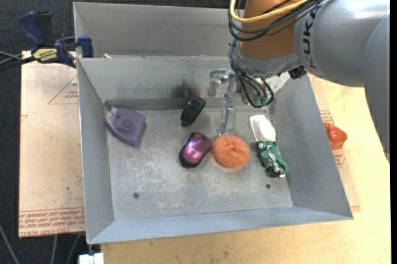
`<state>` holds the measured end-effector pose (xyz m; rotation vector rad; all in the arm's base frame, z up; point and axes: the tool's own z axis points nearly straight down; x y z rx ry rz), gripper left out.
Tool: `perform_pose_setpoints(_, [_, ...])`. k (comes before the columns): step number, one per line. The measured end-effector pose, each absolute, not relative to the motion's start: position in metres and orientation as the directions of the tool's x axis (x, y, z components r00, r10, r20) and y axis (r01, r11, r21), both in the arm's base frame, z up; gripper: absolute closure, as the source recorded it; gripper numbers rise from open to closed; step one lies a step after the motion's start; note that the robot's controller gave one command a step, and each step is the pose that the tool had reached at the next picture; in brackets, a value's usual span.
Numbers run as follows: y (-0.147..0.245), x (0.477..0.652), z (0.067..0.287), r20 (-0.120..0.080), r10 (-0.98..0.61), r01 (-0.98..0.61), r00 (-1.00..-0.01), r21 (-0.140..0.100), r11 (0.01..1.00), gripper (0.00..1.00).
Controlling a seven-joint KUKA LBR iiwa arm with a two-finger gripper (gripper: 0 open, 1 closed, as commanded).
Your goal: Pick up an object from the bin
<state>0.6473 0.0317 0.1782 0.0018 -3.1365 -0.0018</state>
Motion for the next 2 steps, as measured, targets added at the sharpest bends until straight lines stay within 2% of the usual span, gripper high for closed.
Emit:
perform_pose_setpoints(1, [0.032,0.649,0.184,-0.002,-0.001,-0.001,-1.000,0.001,1.000,0.00])
perform_pose_setpoints(2, [0.004,0.610,0.120,-0.003,0.012,0.012,-1.000,0.002,1.000,0.00])
